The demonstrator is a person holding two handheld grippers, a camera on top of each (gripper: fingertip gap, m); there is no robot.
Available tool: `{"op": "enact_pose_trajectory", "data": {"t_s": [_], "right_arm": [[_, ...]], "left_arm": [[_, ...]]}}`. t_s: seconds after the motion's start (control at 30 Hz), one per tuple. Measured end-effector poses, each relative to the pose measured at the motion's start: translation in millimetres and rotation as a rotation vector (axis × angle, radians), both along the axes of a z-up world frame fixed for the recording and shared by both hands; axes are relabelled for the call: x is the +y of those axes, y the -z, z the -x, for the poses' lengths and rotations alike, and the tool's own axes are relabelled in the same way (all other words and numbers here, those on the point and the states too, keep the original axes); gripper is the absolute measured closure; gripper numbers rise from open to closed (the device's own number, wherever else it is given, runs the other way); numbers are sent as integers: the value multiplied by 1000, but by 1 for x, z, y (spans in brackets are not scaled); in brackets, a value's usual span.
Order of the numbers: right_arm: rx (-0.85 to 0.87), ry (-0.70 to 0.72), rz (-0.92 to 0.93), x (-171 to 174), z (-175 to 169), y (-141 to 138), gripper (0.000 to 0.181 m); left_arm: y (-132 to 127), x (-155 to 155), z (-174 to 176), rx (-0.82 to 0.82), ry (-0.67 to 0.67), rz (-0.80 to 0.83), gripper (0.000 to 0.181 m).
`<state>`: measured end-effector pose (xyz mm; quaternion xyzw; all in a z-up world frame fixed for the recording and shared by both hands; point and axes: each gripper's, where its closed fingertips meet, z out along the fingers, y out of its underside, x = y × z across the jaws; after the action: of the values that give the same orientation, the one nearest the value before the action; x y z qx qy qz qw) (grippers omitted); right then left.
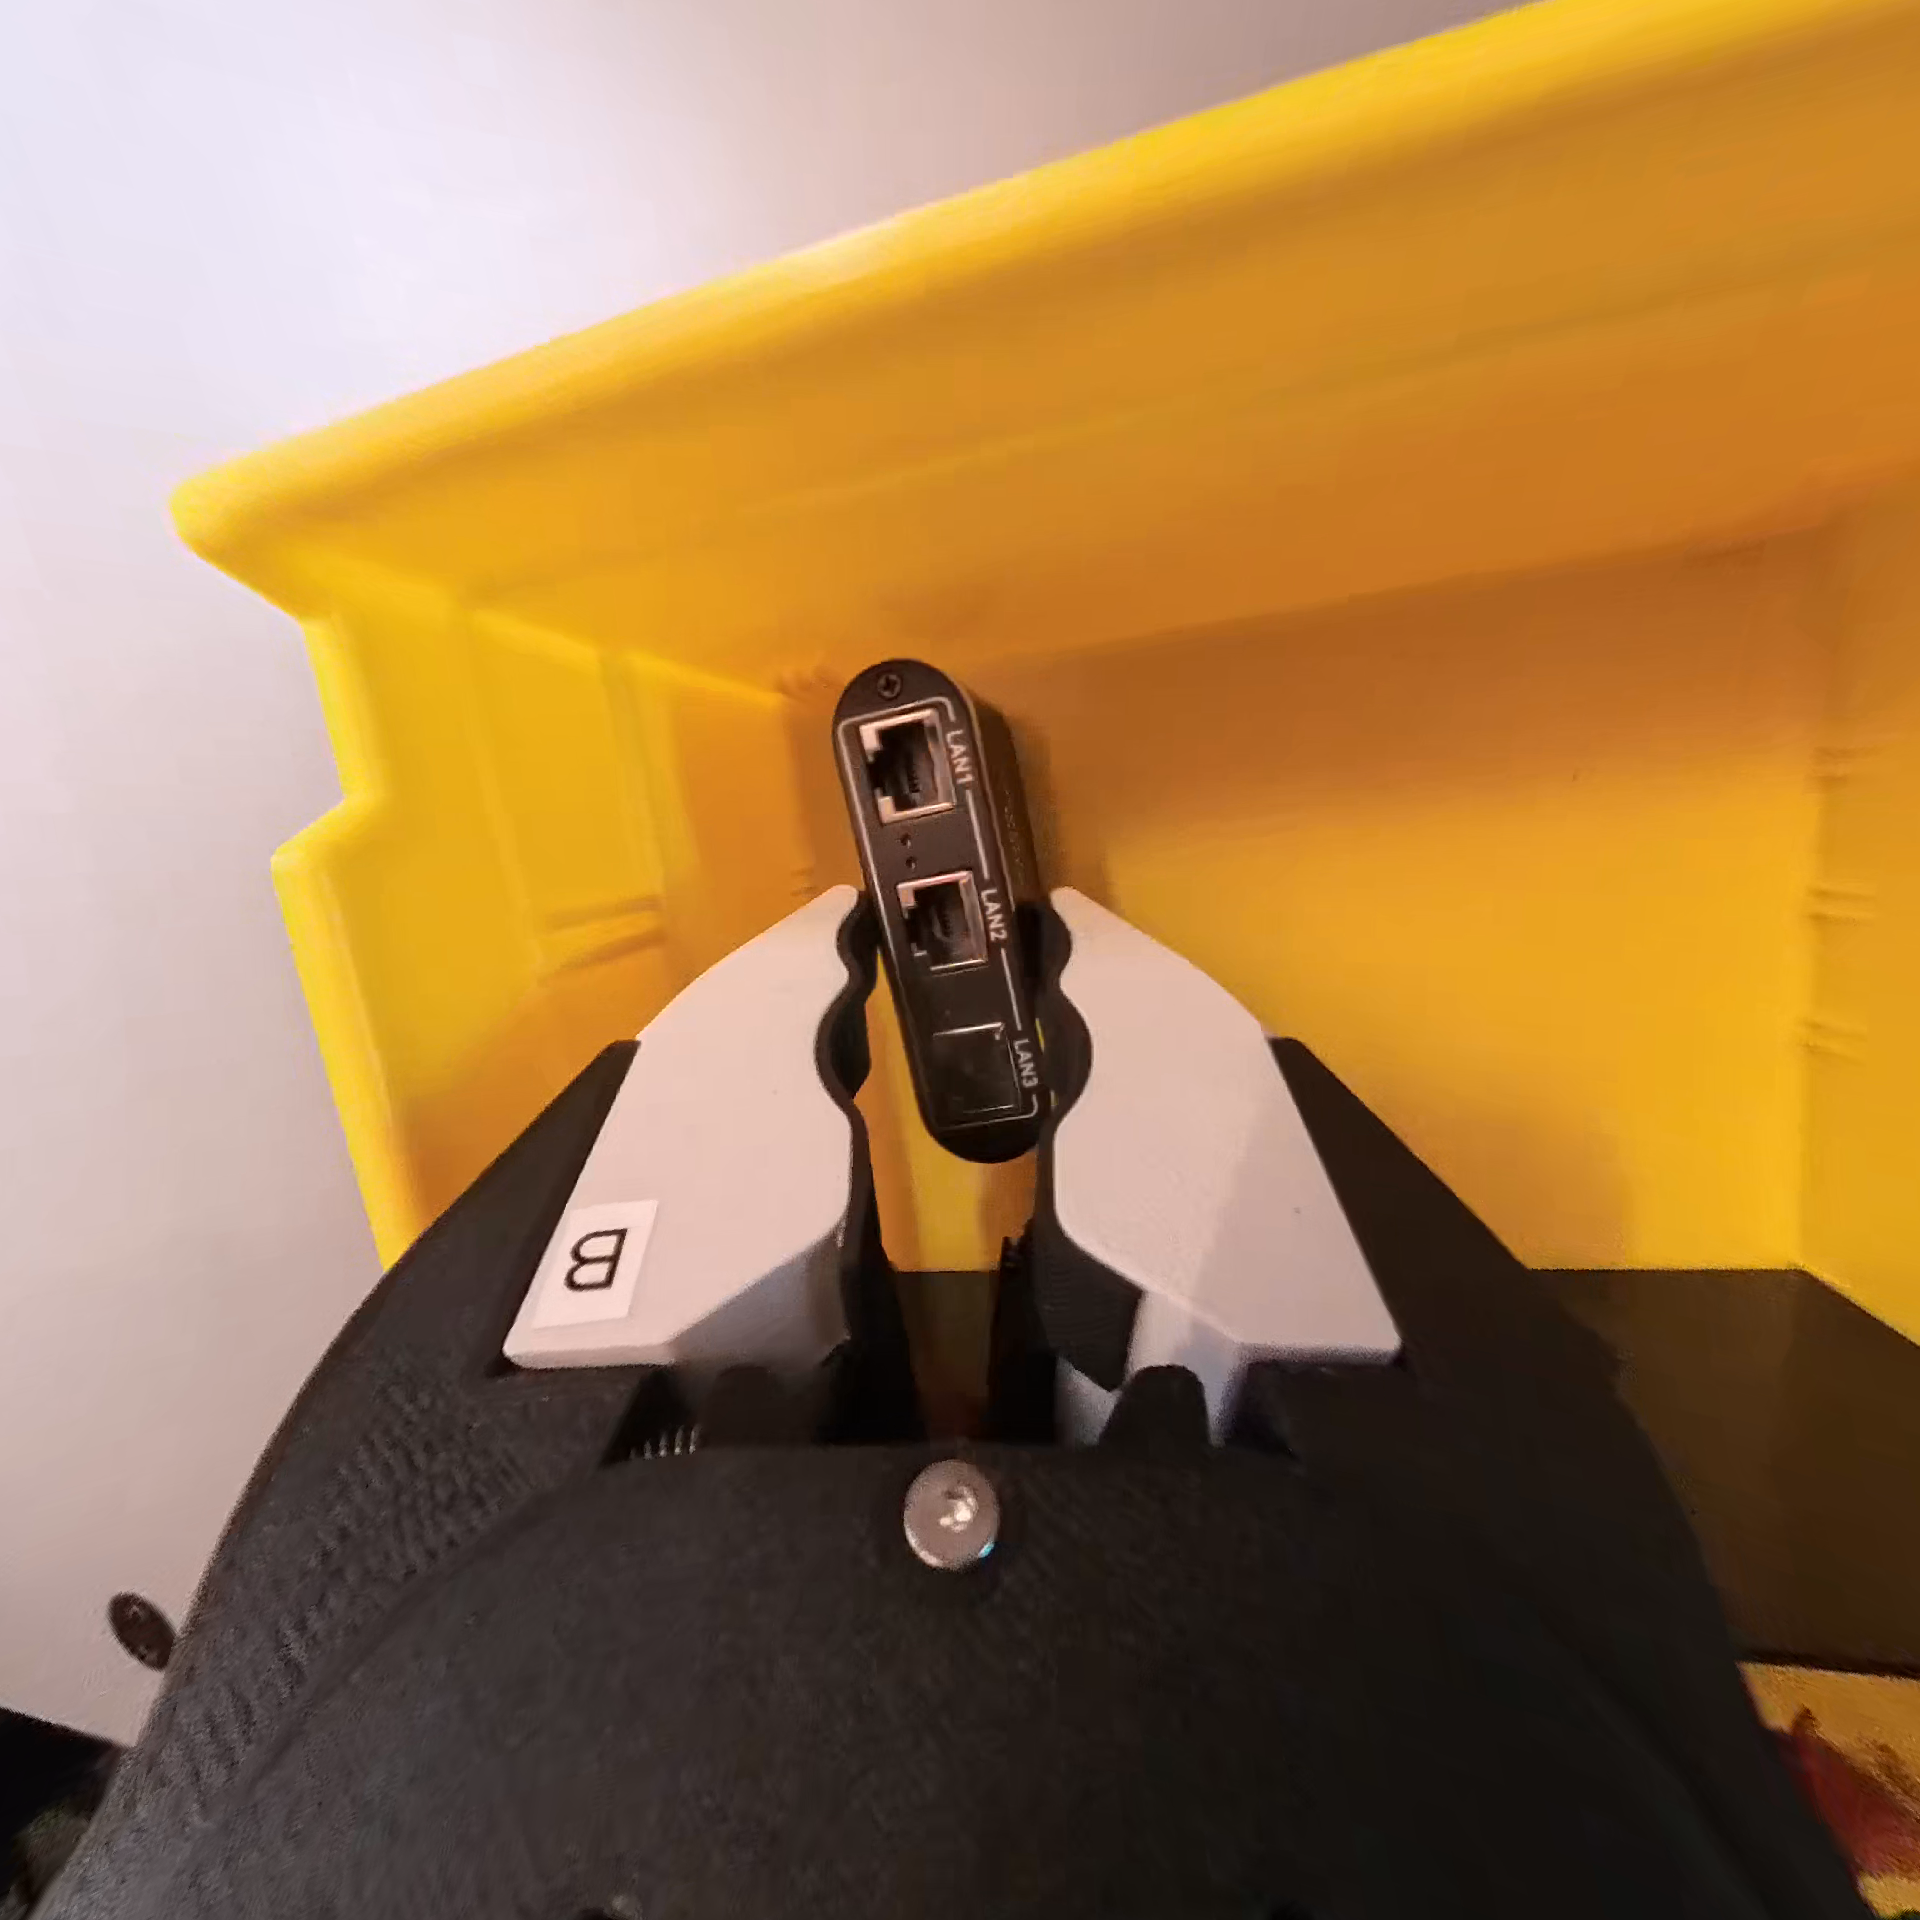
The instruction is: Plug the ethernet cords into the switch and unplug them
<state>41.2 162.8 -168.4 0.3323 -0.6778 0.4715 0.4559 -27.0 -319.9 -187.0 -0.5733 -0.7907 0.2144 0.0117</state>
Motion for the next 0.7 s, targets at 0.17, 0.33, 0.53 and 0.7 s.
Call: {"op": "enact_pose_trajectory", "data": {"t_s": [0.17, 0.33, 0.53, 0.7], "right_arm": [[1, -1, 0, 0, 0, 0, 169], [0, -1, 1, 0, 0, 0, 169], [-6, -2, 5, 1, 0, 0, 168], [-4, -2, 8, 1, 0, 0, 168]], "left_arm": [[-20, 4, 11, 193, 37, -22, 156], [-92, 18, 26, 574, 84, -37, 157], [-221, 91, 31, 1177, 404, -75, 157], [-306, 204, -1, 1612, 750, -461, 157]]}}
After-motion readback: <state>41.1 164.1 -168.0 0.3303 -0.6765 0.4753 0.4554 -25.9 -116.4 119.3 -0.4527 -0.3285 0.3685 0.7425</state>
